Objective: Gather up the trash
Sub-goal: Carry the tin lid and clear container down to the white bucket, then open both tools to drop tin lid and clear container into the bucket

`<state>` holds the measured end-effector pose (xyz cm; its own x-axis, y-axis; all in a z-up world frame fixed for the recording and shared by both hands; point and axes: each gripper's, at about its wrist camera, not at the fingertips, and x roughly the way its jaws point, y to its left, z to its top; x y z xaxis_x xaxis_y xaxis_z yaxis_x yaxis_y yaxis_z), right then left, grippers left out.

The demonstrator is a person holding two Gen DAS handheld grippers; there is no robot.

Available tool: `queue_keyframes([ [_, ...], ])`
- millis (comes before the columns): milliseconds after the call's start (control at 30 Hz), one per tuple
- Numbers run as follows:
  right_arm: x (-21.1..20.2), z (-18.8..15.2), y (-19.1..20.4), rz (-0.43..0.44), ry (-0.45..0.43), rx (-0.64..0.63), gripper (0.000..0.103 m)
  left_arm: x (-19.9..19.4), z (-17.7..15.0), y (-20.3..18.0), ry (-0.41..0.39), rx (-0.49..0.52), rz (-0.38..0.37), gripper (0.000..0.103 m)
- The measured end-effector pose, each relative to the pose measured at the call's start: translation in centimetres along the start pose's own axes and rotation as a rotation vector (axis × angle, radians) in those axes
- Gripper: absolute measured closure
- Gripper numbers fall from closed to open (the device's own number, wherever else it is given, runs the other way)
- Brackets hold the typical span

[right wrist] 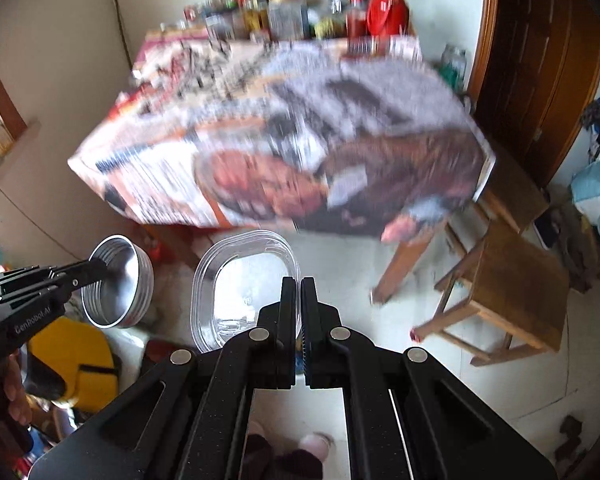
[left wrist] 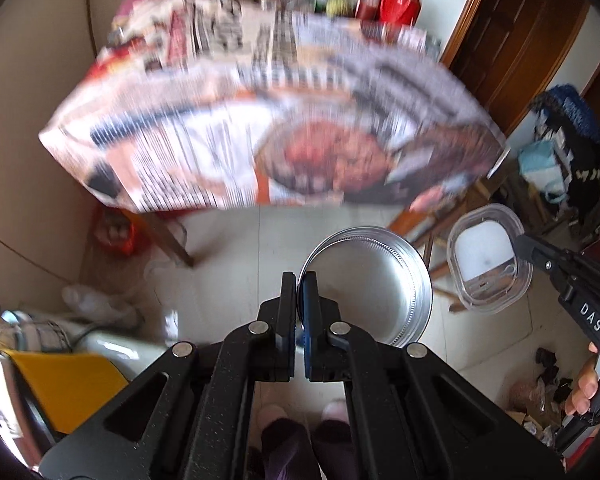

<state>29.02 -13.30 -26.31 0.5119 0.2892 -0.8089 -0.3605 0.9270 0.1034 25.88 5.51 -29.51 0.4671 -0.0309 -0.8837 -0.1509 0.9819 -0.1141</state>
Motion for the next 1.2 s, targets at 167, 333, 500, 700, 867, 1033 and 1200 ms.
queue_keyframes([
  [167, 6.9, -2.9, -0.8, 0.002, 0.078, -0.041, 0.101, 7.5, -3.2, 0.6, 0.097, -0.016, 0.014, 0.102],
  [333, 13.6, -5.0, -0.7, 0.03, 0.119, -0.055, 0.1, 14.0, -6.2, 2.5, 0.174, -0.062, 0.045, 0.102],
  [500, 19.8, -6.9, -0.7, 0.072, 0.189, -0.015, 0.074, 18.6, -8.7, 4.4, 0.208, -0.109, 0.065, 0.102],
  [700, 23.0, -9.3, -1.6, 0.077, 0.27, 0.053, 0.061, 23.0, -10.4, 4.4, 0.256, -0.11, 0.048, 0.102],
  [867, 21.6, -9.8, -2.9, 0.051, 0.283, 0.052, 0.061, 25.2, -10.3, 2.5, 0.279, -0.09, 0.006, 0.102],
  [1033, 19.3, -9.0, -4.2, 0.032, 0.268, 0.055, 0.061, 26.4, -8.9, 0.1, 0.321, -0.104, -0.027, 0.058],
  [1200, 16.1, -7.5, -4.6, 0.032, 0.232, 0.063, 0.061, 24.6, -8.3, -1.0, 0.341, -0.127, -0.029, 0.049],
])
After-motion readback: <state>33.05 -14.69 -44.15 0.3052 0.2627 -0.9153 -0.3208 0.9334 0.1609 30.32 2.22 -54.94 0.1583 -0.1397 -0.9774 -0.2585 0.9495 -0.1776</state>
